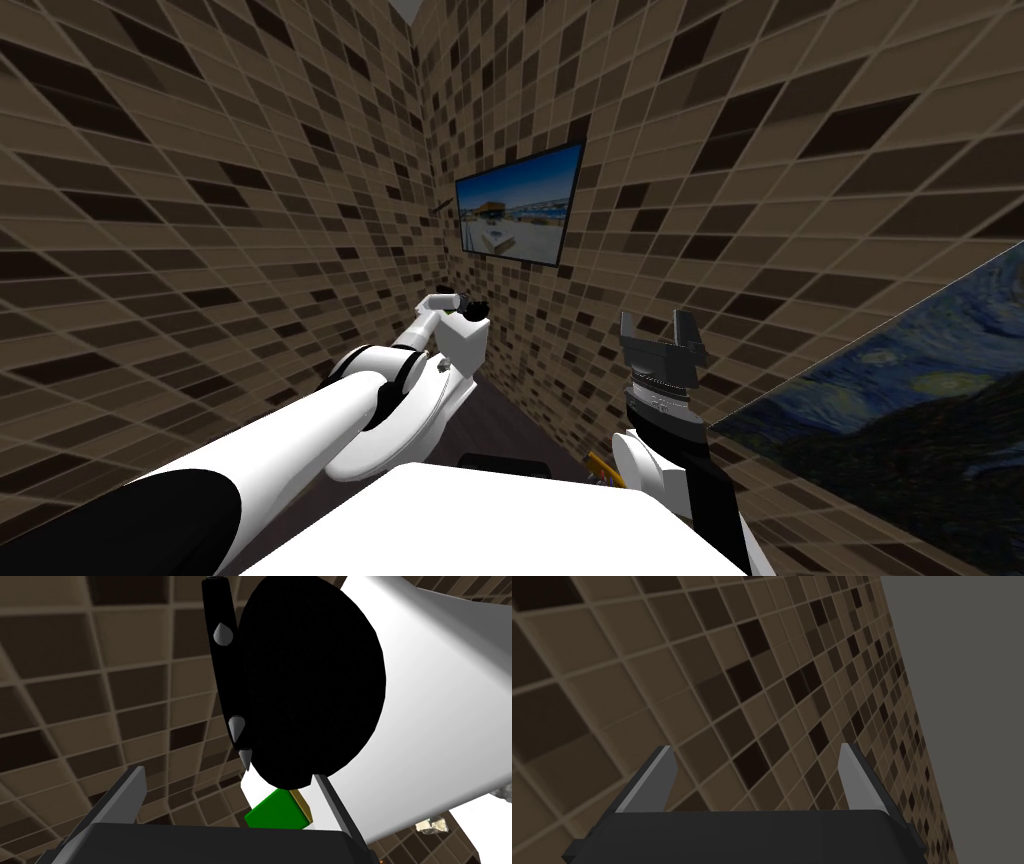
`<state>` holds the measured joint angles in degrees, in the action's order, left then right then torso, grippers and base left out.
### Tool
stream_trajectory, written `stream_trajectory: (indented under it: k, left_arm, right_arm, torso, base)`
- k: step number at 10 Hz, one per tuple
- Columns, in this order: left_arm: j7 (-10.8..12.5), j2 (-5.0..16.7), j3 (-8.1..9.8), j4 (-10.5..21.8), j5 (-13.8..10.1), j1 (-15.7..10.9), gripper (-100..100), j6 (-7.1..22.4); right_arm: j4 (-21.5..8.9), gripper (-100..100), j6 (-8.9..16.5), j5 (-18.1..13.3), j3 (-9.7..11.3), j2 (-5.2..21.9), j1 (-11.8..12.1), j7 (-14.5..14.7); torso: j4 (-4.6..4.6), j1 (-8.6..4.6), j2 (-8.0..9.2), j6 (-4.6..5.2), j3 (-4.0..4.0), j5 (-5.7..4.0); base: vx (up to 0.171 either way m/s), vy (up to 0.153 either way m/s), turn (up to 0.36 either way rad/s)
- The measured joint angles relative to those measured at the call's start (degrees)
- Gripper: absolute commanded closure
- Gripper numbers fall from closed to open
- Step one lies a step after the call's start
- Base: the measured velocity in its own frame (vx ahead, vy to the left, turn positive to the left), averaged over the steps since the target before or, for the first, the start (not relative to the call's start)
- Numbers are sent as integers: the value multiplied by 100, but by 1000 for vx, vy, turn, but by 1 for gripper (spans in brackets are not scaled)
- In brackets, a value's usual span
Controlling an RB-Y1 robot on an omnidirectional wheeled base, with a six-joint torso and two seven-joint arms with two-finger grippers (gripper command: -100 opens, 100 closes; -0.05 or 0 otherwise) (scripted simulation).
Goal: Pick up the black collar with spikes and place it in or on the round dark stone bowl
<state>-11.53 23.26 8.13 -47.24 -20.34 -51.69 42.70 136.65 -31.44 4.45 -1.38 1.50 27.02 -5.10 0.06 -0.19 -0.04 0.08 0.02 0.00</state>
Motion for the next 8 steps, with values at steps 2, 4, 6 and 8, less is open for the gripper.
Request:
stream_trajectory:
  k: [2, 4, 6, 8]
  left_arm:
    - [23, 72, 15, -145, -23, -96, -100, 259]
    - [23, 76, 16, -150, -26, -102, 0, 281]
    - [23, 76, 16, -150, -26, -102, 0, 282]
    - [23, 76, 16, -150, -26, -102, 0, 282]
  right_arm:
    - [0, 0, 0, 0, 0, 0, 0, 0]
    - [0, 0, 0, 0, 0, 0, 0, 0]
    - [0, 0, 0, 0, 0, 0, 0, 0]
    - [0, 0, 0, 0, 0, 0, 0, 0]
  torso:
    - [0, 2, 0, 0, 0, 0]
    - [-1, 8, -2, 0, -2, 2]
    - [-2, 9, -3, 0, -2, 3]
    - [-2, 9, -3, 0, -3, 3]
  base:
    - [-5, -12, 13]
    - [0, 0, 0]
    - [0, 0, 0]
    - [0, 0, 0]
